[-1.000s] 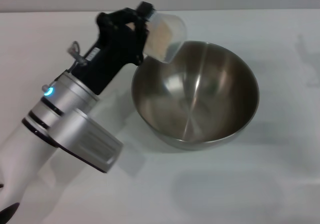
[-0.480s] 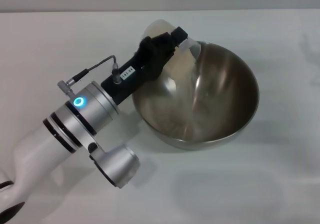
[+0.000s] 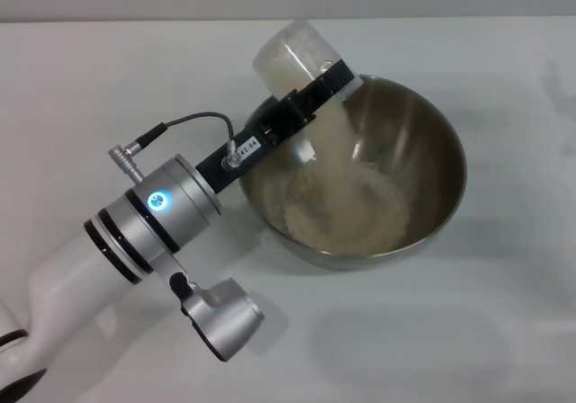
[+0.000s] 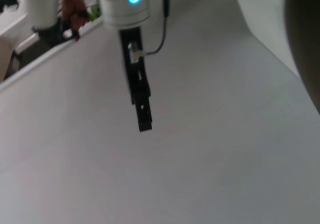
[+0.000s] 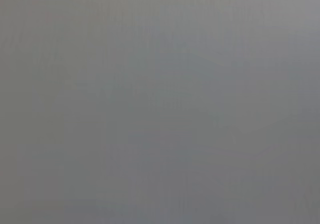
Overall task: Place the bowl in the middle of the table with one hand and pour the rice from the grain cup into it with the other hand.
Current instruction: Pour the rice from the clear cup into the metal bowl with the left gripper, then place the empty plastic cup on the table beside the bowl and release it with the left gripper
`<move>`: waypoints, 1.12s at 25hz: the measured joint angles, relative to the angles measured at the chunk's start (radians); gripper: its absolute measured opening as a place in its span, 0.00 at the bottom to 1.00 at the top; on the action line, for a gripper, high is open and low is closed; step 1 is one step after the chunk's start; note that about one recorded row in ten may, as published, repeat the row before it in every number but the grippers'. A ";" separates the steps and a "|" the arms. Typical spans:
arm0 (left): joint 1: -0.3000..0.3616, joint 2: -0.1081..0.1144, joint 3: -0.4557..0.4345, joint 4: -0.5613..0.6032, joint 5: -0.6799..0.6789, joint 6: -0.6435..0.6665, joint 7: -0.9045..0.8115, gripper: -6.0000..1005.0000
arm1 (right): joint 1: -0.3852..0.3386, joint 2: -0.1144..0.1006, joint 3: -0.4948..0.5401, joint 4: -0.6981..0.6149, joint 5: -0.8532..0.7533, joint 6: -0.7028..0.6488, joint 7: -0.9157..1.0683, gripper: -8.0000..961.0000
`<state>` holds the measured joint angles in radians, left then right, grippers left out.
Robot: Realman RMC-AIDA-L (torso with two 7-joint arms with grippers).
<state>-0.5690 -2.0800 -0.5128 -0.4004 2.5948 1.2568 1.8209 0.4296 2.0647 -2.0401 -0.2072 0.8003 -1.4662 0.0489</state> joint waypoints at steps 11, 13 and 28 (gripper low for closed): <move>0.001 0.000 -0.002 0.000 0.030 0.007 0.135 0.08 | 0.001 -0.003 0.000 0.002 0.002 -0.001 -0.001 0.86; 0.001 0.000 -0.007 -0.001 0.047 0.007 0.148 0.08 | 0.001 -0.003 0.000 0.002 0.002 -0.001 -0.001 0.86; 0.010 0.000 -0.009 -0.002 0.045 0.007 0.151 0.09 | 0.005 -0.004 0.002 0.002 0.002 0.006 -0.001 0.86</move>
<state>-0.5591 -2.0800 -0.5222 -0.4019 2.6396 1.2636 1.9719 0.4350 2.0607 -2.0385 -0.2056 0.8024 -1.4604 0.0475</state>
